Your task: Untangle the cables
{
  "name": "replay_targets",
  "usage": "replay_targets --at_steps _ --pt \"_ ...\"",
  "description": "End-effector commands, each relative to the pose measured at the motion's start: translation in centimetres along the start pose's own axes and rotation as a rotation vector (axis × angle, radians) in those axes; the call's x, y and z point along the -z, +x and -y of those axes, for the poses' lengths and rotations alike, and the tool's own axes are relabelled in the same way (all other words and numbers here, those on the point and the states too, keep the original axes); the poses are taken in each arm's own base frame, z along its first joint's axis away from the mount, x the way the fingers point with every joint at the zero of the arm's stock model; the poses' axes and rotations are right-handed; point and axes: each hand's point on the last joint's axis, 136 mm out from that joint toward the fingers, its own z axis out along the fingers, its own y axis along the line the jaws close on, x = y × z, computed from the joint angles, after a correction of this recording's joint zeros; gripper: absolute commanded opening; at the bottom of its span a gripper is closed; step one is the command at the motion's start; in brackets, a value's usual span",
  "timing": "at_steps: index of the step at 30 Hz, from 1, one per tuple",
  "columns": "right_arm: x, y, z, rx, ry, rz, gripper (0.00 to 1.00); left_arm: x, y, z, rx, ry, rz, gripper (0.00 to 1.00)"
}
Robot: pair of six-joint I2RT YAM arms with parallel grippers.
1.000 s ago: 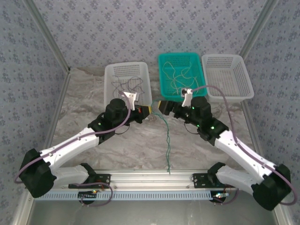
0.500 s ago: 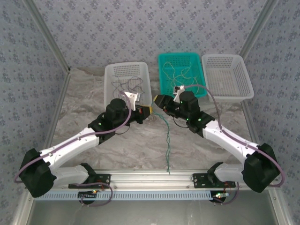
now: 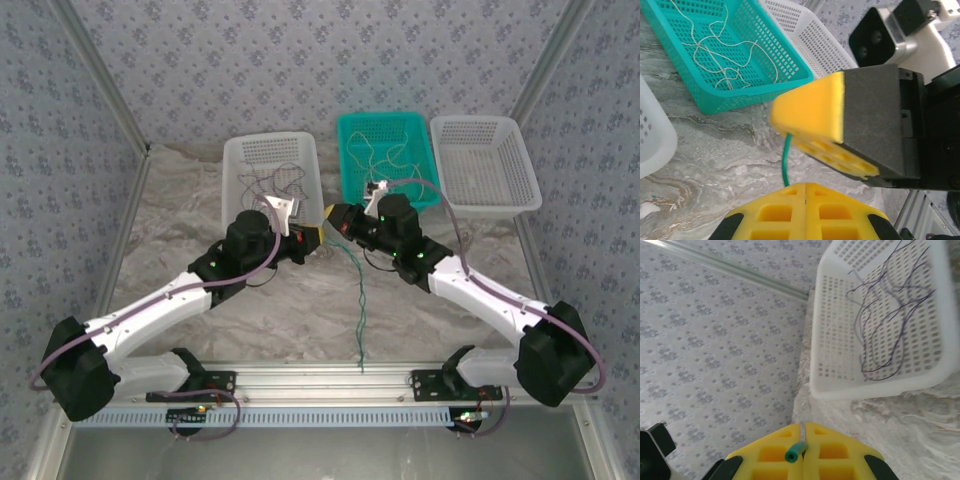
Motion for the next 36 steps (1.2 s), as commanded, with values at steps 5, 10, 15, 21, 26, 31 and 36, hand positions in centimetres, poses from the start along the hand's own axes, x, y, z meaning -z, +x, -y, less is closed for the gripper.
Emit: replay_targets --at_steps 5,10,15,21,26,31,36 --pt "6.0 -6.7 3.8 0.159 0.252 0.253 0.00 3.3 -2.4 -1.0 -0.044 -0.121 0.099 0.00" --pt "10.8 -10.3 7.5 0.174 0.417 0.387 0.00 5.2 -2.6 -2.9 -0.034 -0.221 0.116 0.00" --pt "14.6 -12.3 10.1 0.156 0.515 0.476 0.00 6.3 -2.8 -4.0 -0.009 -0.242 0.142 0.00" --pt "18.4 -13.9 12.3 0.114 0.603 0.563 0.00 7.4 -3.0 -5.0 -0.002 -0.276 0.147 0.00" --pt "21.1 -14.8 13.6 0.053 0.639 0.622 0.00 9.4 -3.4 -6.3 -0.023 -0.345 0.166 0.00" --pt "22.8 -15.2 14.9 -0.017 0.656 0.663 0.00 12.2 -3.9 -8.2 -0.041 -0.443 0.196 0.00" --pt "23.8 -15.1 16.6 -0.087 0.673 0.688 0.00 15.3 -4.4 -10.5 -0.008 -0.543 0.230 0.00"
